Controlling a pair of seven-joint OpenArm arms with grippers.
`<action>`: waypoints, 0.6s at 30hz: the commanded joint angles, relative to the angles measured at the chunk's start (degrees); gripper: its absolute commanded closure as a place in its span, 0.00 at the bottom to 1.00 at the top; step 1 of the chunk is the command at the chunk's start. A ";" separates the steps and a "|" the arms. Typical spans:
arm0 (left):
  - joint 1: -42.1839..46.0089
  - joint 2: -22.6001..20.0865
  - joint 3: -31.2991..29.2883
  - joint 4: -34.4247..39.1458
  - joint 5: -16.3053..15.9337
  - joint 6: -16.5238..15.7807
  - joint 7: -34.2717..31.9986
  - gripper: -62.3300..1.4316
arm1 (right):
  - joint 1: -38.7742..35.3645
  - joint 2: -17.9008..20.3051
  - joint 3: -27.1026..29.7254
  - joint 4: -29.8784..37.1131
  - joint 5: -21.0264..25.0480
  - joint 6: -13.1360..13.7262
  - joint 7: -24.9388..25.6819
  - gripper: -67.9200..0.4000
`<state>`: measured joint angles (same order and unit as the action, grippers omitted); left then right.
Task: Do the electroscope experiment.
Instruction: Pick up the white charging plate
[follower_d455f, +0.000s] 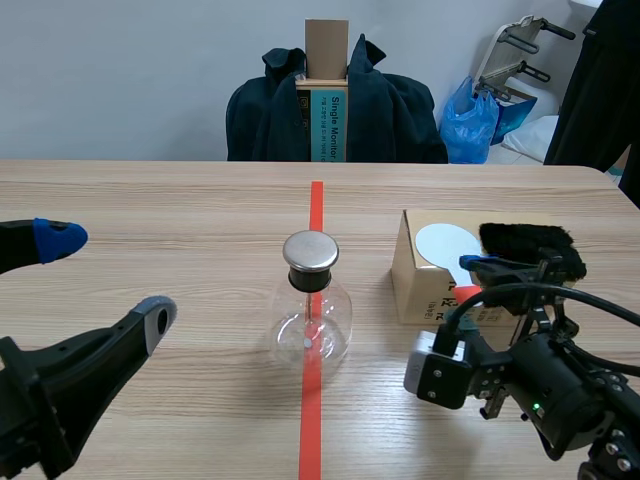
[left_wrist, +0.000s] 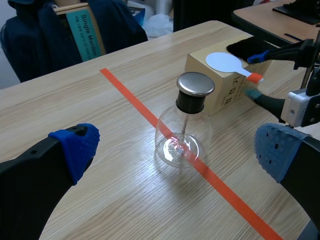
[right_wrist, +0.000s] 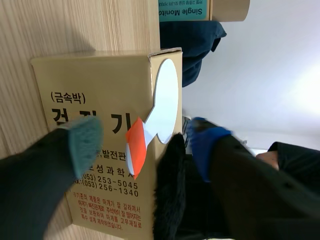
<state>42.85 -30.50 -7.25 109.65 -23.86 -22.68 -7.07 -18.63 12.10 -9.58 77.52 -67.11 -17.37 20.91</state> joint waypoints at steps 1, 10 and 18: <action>-0.20 0.00 0.24 0.68 -0.42 -0.15 -0.98 0.00 | 0.72 0.90 0.68 1.38 0.24 -0.68 -0.07 0.58; -0.20 0.00 0.24 0.68 -0.39 -0.15 -0.83 0.00 | 0.72 1.07 2.40 1.38 0.22 -0.68 0.15 0.89; -0.20 0.00 0.24 0.68 -0.39 -0.15 -0.81 0.00 | 0.72 1.05 2.51 1.38 -0.61 -2.12 0.68 0.98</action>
<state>42.85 -30.50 -7.25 109.65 -23.86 -22.68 -7.07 -18.63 12.25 -7.20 77.52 -67.75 -18.61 21.56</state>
